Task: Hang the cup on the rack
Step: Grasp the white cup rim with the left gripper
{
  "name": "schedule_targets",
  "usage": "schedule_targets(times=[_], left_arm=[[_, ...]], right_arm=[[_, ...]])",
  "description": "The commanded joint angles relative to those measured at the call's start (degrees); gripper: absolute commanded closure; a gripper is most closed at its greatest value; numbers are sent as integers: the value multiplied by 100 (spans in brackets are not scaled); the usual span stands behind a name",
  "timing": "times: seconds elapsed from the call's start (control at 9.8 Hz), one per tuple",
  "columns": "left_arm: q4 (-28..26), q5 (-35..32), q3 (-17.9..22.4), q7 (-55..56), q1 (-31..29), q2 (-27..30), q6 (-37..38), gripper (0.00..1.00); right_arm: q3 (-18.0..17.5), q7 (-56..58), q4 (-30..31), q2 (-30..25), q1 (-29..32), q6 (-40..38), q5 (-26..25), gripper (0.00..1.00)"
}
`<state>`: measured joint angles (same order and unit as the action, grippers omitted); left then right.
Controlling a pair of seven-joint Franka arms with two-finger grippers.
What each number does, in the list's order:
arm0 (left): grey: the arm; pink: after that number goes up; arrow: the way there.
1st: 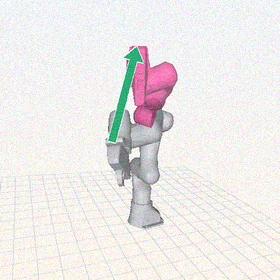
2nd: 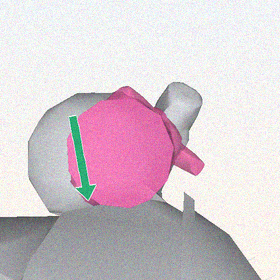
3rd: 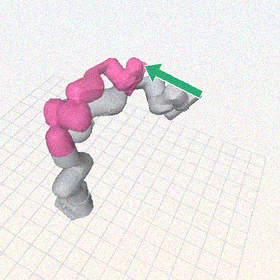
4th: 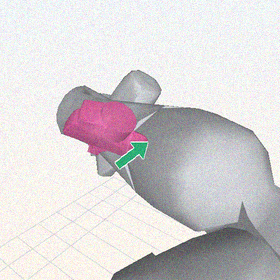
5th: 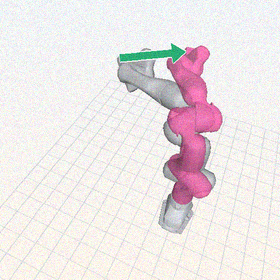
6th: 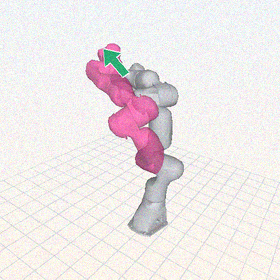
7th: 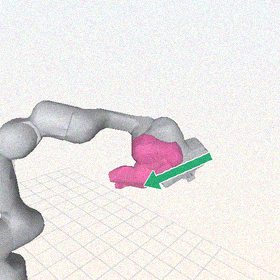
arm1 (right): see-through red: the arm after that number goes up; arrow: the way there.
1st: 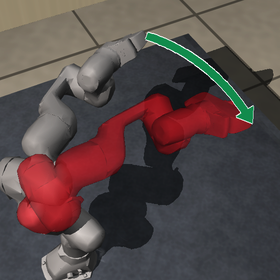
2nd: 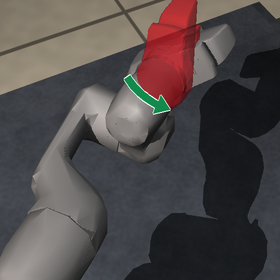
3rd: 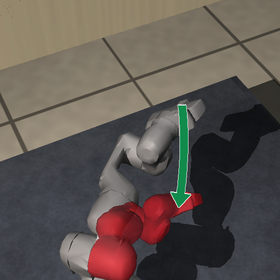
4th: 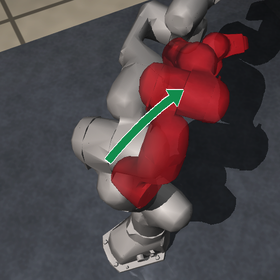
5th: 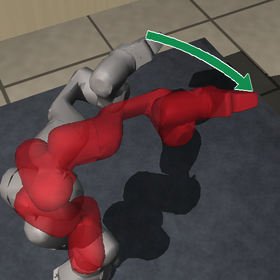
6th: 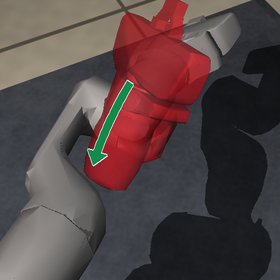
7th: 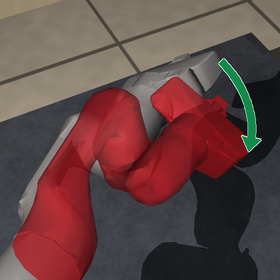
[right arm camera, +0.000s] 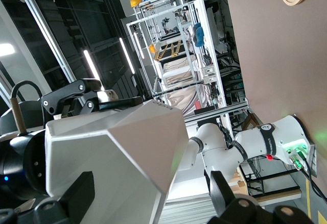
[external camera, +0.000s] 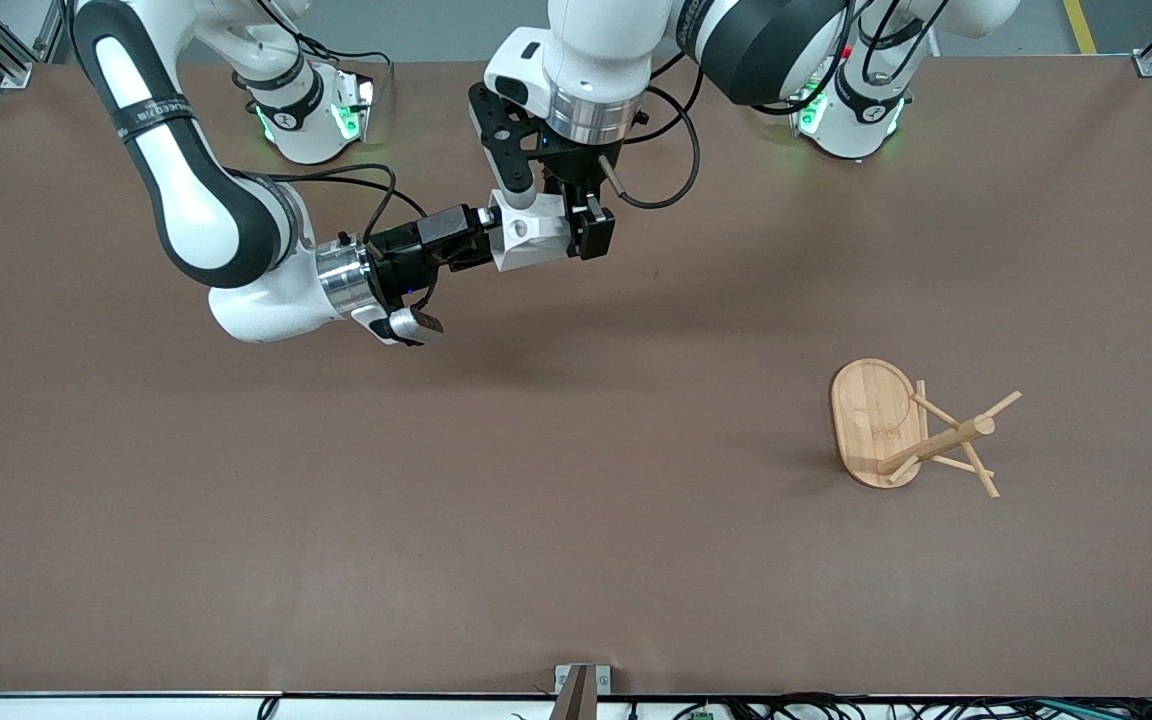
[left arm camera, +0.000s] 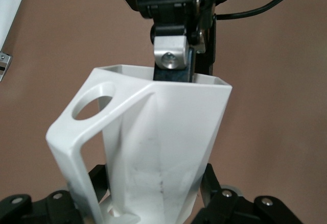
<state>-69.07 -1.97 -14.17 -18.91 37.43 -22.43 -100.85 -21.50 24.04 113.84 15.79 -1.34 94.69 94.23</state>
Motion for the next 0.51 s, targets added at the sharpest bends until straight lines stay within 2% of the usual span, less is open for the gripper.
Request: schedule_targets(times=[0.0, 0.2, 0.41], left_arm=[[-151, -128, 2, -25, -43, -60, 154, 94], [-160, -145, 2, -43, -43, -60, 154, 95], [-168, -137, 2, -34, -34, -69, 154, 95]], right_arm=[[-74, -5, 42, -128, 108, -109, 148, 0], [-21, -14, -54, -128, 256, -56, 0, 0], [276, -388, -421, -137, 477, -99, -963, 0]])
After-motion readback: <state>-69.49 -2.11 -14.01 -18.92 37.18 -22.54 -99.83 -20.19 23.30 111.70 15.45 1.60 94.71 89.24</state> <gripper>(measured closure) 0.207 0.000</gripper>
